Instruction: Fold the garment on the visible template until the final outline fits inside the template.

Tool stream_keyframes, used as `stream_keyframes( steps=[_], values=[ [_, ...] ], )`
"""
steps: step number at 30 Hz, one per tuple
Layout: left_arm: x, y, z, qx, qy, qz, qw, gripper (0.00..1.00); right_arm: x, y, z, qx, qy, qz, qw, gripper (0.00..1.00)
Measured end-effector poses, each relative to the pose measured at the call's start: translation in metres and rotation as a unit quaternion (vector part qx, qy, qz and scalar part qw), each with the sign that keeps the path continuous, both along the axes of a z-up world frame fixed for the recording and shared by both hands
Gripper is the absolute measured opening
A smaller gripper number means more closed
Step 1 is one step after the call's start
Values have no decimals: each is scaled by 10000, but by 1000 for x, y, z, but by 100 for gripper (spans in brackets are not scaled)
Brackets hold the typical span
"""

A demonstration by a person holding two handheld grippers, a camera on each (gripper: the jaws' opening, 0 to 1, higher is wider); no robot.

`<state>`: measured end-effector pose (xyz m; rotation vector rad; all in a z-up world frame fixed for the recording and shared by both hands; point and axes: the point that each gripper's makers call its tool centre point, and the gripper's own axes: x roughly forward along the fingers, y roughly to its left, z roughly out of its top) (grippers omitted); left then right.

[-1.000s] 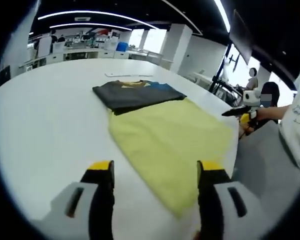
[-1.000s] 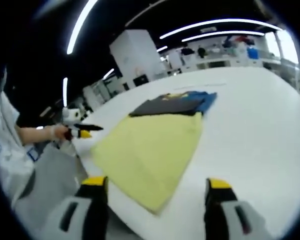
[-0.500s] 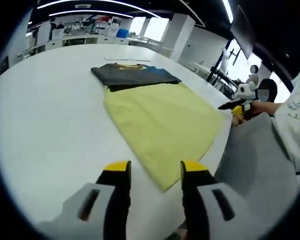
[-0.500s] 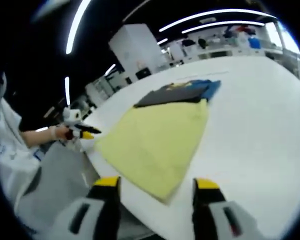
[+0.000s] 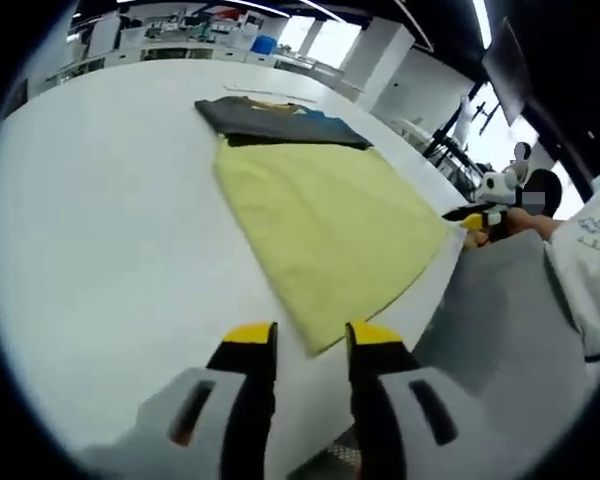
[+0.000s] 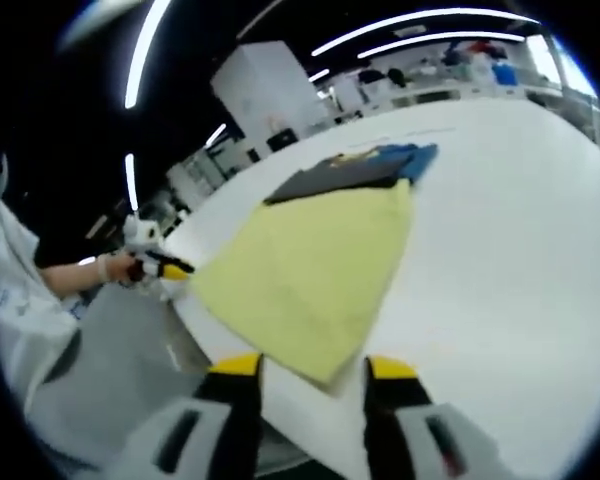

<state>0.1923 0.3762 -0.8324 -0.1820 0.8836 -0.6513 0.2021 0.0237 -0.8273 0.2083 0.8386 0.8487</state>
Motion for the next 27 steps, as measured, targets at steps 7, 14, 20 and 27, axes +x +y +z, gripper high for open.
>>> stream_keyframes(
  steps=[7,14,20,27],
  values=[
    [-1,-2,-2,-56,157,137,9998,18,0,0,-5,38,171,-31,9998,22],
    [-4,-4,-6,-137,279,303,9991,8,5,-2,-15,-25,304,-142,9994,1],
    [-9,-6,-4,-186,273,243,9992,0,3,-1,-9,92,325,-162,9993,0],
    [-11,-4,1,-476,259,251,9982,0,-1,-4,2,242,346,-227,9989,0]
  ],
)
